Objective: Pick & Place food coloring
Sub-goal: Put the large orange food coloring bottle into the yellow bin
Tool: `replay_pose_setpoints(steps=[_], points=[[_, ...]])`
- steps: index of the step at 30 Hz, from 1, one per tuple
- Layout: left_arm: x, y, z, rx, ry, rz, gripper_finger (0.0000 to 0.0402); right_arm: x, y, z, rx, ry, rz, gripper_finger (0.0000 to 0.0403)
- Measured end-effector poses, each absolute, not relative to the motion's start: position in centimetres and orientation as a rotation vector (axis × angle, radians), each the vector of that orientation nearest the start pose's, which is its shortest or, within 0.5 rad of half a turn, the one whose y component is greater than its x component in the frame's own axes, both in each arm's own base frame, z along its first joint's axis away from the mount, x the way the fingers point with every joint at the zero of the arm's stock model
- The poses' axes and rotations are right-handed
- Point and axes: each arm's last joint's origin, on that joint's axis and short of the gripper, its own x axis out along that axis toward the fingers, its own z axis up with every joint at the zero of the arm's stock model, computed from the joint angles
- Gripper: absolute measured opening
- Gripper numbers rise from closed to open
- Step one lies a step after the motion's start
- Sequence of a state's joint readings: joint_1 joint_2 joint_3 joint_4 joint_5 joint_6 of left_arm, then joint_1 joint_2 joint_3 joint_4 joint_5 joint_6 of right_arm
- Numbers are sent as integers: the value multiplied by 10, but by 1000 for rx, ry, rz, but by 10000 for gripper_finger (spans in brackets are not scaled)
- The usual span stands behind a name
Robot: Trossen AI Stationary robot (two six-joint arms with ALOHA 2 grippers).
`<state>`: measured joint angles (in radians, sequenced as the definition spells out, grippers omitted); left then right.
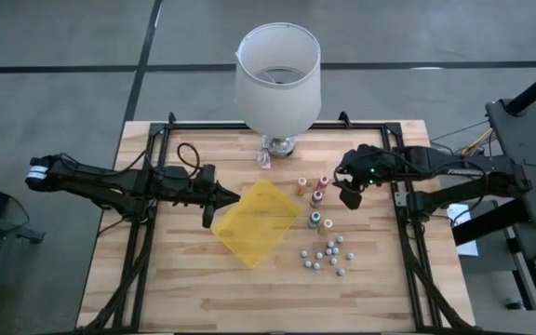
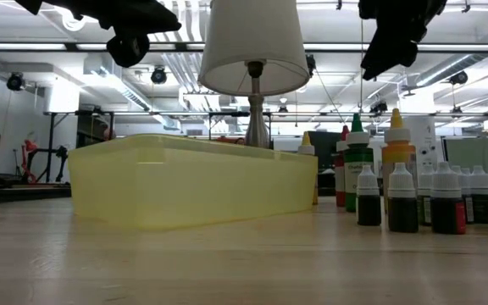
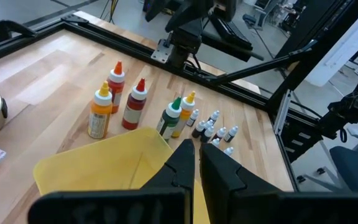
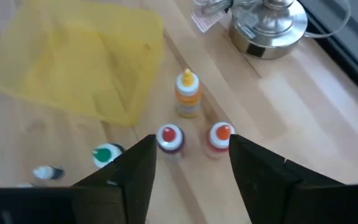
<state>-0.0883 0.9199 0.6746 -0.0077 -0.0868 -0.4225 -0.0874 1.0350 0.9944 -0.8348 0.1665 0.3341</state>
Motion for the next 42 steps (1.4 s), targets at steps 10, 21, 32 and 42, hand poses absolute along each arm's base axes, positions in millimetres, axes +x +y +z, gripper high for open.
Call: replay_pose_setpoints(steps=[10,21,32,42], points=[[205,-16,288,-398,248,52,0,205,-43,291,266,933,-357,201],[205,-16,287,-398,250,52,0,209,-52,275,215,1053,-317,201],[205,-16,287,-395,250,54,0,187,-47,242,226,1010,-283,201],[205,-16,287,-394,250,56,0,175,-44,193,217,915,-274,201]])
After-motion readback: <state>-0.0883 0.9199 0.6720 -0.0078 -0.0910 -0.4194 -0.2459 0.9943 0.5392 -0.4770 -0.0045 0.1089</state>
